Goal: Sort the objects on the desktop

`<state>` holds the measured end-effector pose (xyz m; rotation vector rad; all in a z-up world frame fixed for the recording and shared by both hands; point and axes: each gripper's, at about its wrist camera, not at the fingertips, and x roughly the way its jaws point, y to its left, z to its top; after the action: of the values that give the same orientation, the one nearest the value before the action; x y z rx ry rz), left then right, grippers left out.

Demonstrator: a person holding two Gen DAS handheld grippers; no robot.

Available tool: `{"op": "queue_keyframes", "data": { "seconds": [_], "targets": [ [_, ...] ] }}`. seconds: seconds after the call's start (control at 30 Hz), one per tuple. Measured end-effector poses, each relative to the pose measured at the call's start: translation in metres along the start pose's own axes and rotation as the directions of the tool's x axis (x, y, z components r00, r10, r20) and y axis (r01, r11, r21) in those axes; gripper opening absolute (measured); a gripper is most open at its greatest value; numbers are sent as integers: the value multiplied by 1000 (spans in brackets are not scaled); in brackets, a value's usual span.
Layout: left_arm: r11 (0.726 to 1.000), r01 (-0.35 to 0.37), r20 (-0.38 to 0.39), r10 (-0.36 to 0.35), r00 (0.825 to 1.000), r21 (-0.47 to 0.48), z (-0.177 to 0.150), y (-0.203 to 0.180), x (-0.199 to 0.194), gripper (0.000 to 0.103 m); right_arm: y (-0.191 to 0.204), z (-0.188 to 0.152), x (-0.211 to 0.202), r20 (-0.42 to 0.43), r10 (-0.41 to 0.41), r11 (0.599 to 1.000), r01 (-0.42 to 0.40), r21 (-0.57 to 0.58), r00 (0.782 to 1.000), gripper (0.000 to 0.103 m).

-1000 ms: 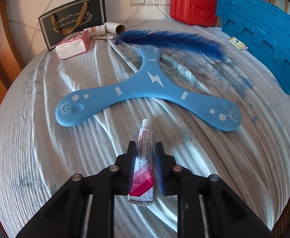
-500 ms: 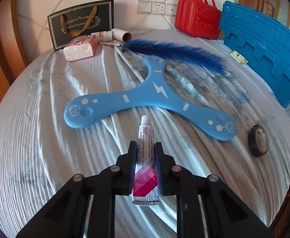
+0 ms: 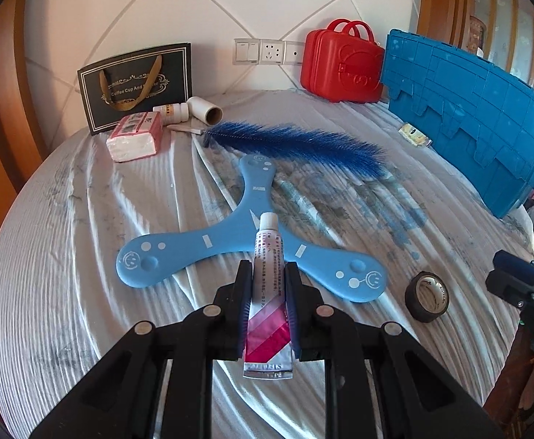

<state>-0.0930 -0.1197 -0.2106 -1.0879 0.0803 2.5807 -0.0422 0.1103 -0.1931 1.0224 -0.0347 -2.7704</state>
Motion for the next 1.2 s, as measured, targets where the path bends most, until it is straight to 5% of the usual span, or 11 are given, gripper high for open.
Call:
{"op": "queue_keyframes", "data": {
  "seconds": [0.23,0.5,0.83,0.87,0.9,1.2],
  "targets": [
    [998,28,82,-32,996,53,28,-28,-20,17,-1,14,-13,44,-7,1000,6,10,999,34],
    [998,44,62,-46,997,39,15,-32,-14,17,-15,-6,41,-88,20,996,-12,85,996,34],
    [999,21,54,-22,998,24,14,-22,-8,17,-8,-29,87,-188,14,999,-8,33,982,43],
    [1000,21,55,-22,998,21,15,-21,-7,17,-8,-29,88,-188,14,999,-8,35,982,38],
    [1000,19,58,-20,998,21,15,-21,-8,17,-12,-30,90,-196,46,997,-34,66,979,15],
    [999,26,74,-28,997,21,25,-26,-5,17,-19,-23,68,-144,89,991,-74,108,986,10]
  ]
}}
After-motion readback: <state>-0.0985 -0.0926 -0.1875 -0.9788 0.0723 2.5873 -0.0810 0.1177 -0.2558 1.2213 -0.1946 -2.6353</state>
